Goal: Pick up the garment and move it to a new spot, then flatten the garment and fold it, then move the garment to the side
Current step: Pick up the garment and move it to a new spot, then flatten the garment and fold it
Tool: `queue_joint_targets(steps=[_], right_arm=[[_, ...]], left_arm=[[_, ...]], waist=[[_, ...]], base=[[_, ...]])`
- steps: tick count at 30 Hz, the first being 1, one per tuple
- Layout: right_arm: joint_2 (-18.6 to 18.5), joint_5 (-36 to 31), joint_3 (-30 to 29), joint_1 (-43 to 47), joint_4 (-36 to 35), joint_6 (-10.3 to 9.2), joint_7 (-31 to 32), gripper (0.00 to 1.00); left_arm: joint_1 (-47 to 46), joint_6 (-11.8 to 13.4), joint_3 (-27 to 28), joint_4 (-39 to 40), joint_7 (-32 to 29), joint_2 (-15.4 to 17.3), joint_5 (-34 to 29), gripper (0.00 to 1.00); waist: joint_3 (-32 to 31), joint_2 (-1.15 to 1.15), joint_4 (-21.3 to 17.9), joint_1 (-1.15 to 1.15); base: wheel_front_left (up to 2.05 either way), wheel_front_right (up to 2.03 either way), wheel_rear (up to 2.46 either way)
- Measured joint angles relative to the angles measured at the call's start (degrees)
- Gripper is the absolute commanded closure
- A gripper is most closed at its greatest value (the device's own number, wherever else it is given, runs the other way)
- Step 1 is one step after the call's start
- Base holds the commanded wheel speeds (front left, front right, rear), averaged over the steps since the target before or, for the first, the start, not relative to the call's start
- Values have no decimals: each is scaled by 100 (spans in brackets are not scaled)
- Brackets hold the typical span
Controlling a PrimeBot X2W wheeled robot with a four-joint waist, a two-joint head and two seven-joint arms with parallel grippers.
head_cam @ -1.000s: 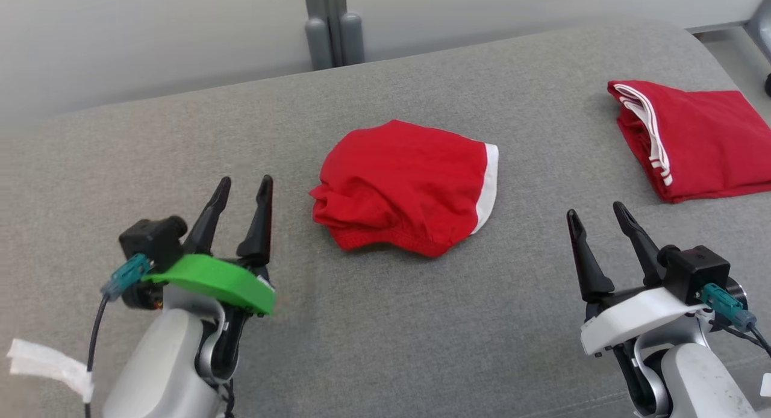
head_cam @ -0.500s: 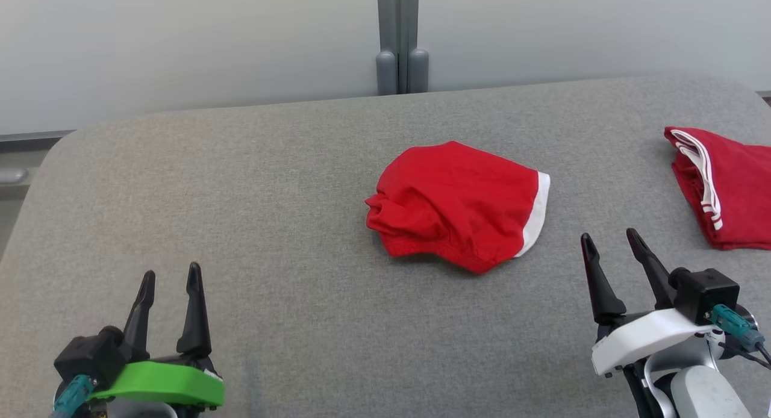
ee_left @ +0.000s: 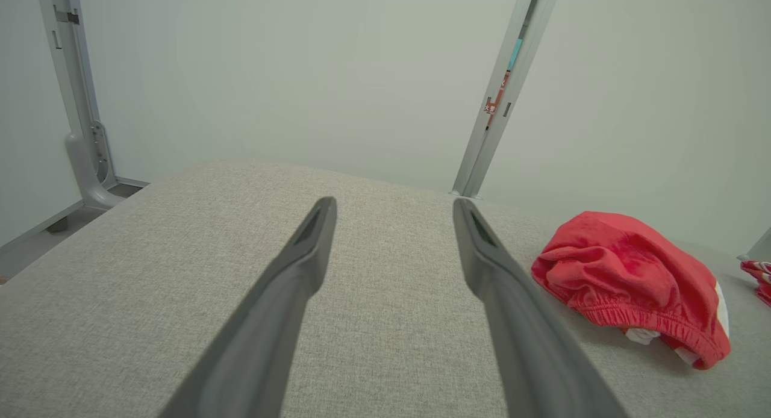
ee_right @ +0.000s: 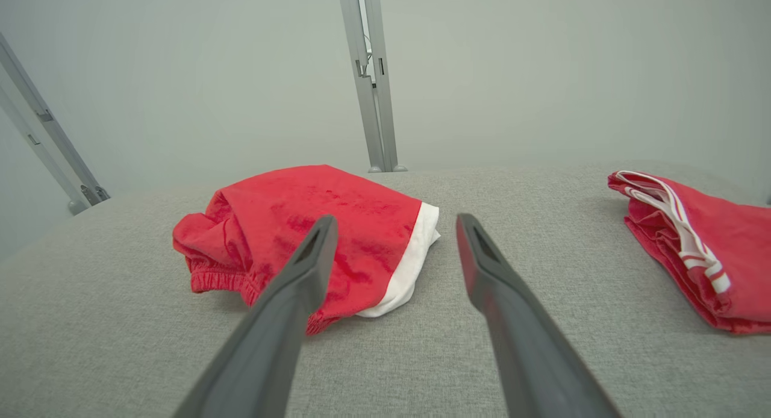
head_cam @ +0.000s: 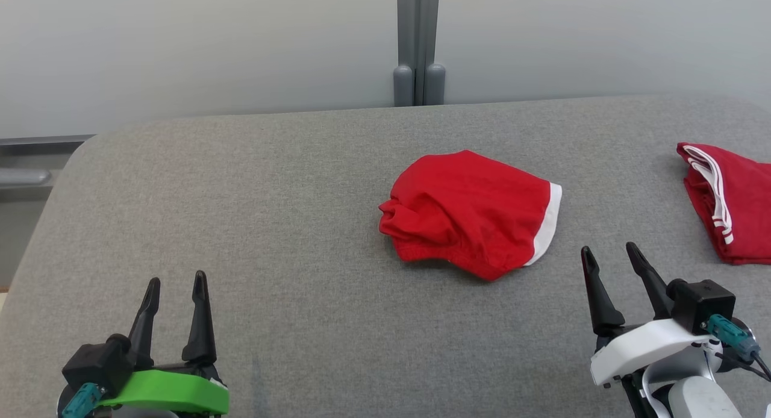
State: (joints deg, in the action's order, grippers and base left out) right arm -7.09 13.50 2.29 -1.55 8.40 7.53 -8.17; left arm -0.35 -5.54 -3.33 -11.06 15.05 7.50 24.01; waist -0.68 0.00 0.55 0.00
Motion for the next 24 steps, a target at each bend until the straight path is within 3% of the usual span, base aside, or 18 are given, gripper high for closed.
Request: queue_joint_targets(steps=[24], right_arm=[[-54, -2, 110, -49, 11, 0, 1, 0]], left_arm=[[-136, -108, -74, -102, -2, -70, -162, 0]], waist=[[187, 0, -260, 0]], base=[[0, 0, 0]])
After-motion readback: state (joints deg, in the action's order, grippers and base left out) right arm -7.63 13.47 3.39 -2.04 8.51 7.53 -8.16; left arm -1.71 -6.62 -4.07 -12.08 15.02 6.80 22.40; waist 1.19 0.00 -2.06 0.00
